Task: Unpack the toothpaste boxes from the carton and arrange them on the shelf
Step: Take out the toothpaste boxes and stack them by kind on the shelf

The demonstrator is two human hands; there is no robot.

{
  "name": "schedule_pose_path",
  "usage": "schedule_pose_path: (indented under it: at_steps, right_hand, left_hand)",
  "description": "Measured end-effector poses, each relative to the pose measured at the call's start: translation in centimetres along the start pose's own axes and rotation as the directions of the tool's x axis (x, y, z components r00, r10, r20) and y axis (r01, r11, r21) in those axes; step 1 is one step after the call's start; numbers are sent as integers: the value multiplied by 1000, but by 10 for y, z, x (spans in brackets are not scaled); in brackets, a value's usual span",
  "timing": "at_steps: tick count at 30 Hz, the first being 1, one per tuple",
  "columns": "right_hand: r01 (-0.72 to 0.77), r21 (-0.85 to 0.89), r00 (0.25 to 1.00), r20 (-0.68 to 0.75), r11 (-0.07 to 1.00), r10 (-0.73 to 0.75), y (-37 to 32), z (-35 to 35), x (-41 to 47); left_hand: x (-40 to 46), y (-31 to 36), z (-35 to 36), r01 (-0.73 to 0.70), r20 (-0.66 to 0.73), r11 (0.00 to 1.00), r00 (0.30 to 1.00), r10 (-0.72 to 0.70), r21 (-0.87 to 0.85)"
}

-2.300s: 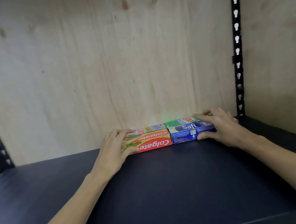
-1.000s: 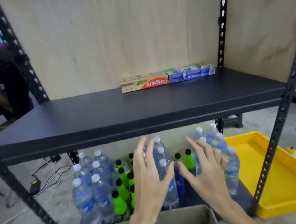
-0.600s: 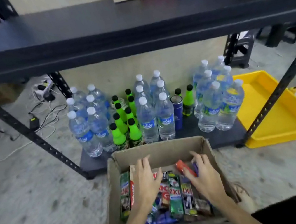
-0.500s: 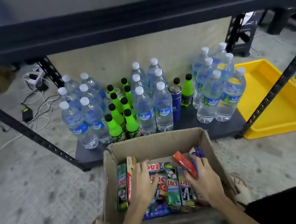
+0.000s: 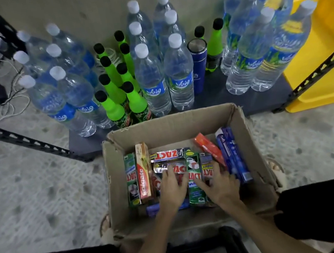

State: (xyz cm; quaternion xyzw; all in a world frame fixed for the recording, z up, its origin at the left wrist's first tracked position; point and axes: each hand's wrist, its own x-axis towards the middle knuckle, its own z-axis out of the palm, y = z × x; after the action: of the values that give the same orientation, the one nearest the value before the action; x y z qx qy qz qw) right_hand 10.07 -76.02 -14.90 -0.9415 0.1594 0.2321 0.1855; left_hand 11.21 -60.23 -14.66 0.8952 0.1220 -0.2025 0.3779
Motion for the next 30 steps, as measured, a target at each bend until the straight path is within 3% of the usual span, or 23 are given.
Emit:
schedule_pose_path:
  at_steps: [2, 6, 12, 23, 30]
  right_hand:
    - [-26, 66, 998, 64, 997, 22, 8, 2, 1]
    - [14, 158, 993, 116, 987, -33, 20, -1, 2]
    - [19, 230, 996, -84, 973, 0, 31, -10, -1]
    - [104, 347, 965, -264, 932, -9, 35, -18, -6]
    - [130, 427, 940, -340, 895, 26, 35, -32, 1]
  left_hand:
    - [-2, 7, 15, 37, 75, 997, 997, -31, -74]
    - [0, 11, 32, 116, 53, 989, 992, -112, -87]
    - [-2, 15, 33, 70, 61, 996, 996, -66, -61]
    - [-11, 37, 61, 103, -37, 982, 995, -98, 158]
    - [-12, 37, 42, 90, -136, 992, 988, -77, 91]
